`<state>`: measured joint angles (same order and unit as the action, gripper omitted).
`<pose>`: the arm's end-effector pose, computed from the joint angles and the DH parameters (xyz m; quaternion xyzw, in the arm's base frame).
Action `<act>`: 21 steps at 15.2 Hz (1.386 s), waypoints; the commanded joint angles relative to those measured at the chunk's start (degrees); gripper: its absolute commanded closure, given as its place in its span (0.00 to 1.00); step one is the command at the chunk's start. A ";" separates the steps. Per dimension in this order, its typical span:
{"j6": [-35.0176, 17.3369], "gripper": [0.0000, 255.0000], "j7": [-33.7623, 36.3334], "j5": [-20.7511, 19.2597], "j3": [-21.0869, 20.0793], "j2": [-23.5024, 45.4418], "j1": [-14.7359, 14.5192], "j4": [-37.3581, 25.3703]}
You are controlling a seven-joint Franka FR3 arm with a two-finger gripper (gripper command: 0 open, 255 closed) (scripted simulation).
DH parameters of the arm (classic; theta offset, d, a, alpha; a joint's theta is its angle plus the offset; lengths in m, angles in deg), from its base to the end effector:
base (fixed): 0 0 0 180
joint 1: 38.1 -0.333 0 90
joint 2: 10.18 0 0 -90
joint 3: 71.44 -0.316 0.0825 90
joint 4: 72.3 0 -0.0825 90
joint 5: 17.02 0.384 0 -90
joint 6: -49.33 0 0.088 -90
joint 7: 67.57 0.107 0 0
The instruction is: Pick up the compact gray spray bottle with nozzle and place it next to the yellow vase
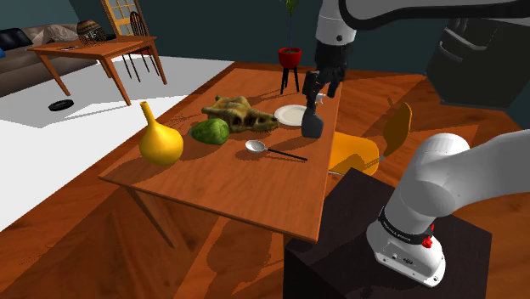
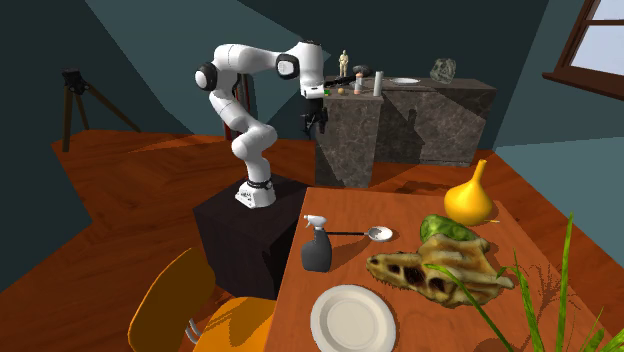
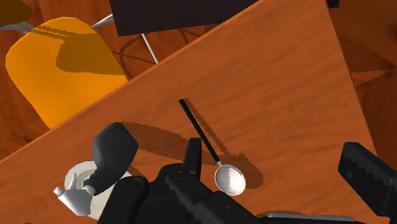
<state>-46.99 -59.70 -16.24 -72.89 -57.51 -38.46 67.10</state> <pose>0.3058 0.0130 0.5761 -0.9977 0.0570 -0.0371 0.0005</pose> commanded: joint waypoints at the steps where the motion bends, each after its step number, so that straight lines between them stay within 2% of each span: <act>1: 0.00 0.00 0.00 0.00 0.00 0.00 0.00 0.00; 8: -13.35 0.00 -14.24 -5.42 10.66 -3.73 1.47 11.14; 14: -26.42 0.00 -27.46 -9.37 21.92 -0.37 2.22 15.98; 18: -35.53 0.00 -37.19 -10.21 30.74 5.24 0.53 16.35; 21: -41.99 0.00 -45.36 -8.95 38.37 10.61 -2.95 15.10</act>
<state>-86.97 -102.16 -25.61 -36.96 -48.32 -40.31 82.55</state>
